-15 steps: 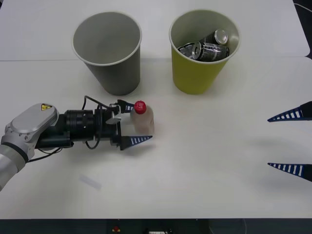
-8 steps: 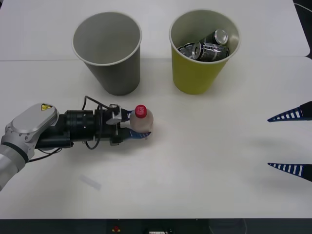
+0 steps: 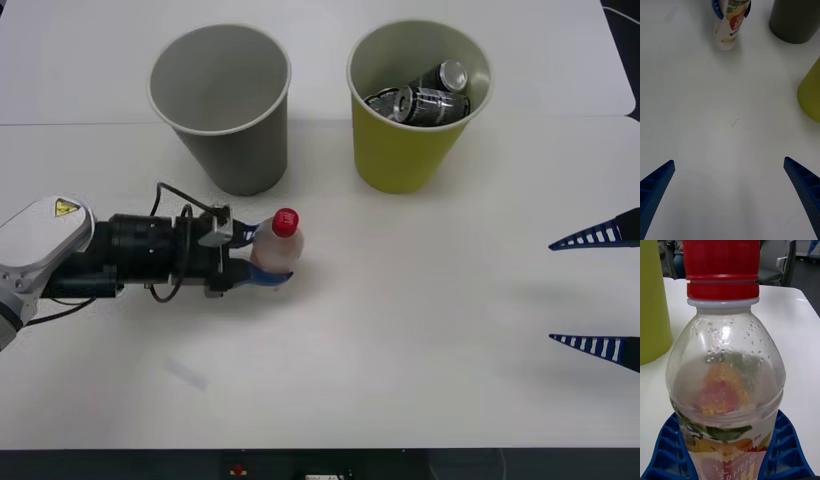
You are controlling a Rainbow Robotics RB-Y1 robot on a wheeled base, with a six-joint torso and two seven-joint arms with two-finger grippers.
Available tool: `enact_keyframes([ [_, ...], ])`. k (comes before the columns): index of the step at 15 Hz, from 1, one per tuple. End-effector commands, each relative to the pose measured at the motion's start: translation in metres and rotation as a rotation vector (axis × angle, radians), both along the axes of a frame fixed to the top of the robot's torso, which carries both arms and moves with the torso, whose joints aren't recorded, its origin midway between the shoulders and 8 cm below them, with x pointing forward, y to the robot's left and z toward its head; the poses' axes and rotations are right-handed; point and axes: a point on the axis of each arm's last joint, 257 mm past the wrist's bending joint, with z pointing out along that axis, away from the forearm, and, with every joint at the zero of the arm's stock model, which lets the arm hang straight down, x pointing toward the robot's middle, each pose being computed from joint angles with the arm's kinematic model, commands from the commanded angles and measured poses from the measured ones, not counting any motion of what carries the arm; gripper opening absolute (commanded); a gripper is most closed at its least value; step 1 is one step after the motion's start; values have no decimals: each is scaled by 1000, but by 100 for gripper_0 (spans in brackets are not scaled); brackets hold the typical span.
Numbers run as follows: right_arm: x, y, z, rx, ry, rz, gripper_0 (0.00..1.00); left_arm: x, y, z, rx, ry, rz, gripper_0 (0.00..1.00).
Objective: Put the can into the green bin and the plastic bottle into the gray bin
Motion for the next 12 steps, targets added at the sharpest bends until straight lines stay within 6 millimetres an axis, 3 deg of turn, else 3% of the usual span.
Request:
enact_keyframes([
  [1, 0, 0, 0, 0, 0, 0, 100, -13, 6, 13, 22, 39, 15, 0],
  [12, 0, 0, 0, 0, 0, 0, 100, -47, 42, 77, 137, 184, 177, 0],
])
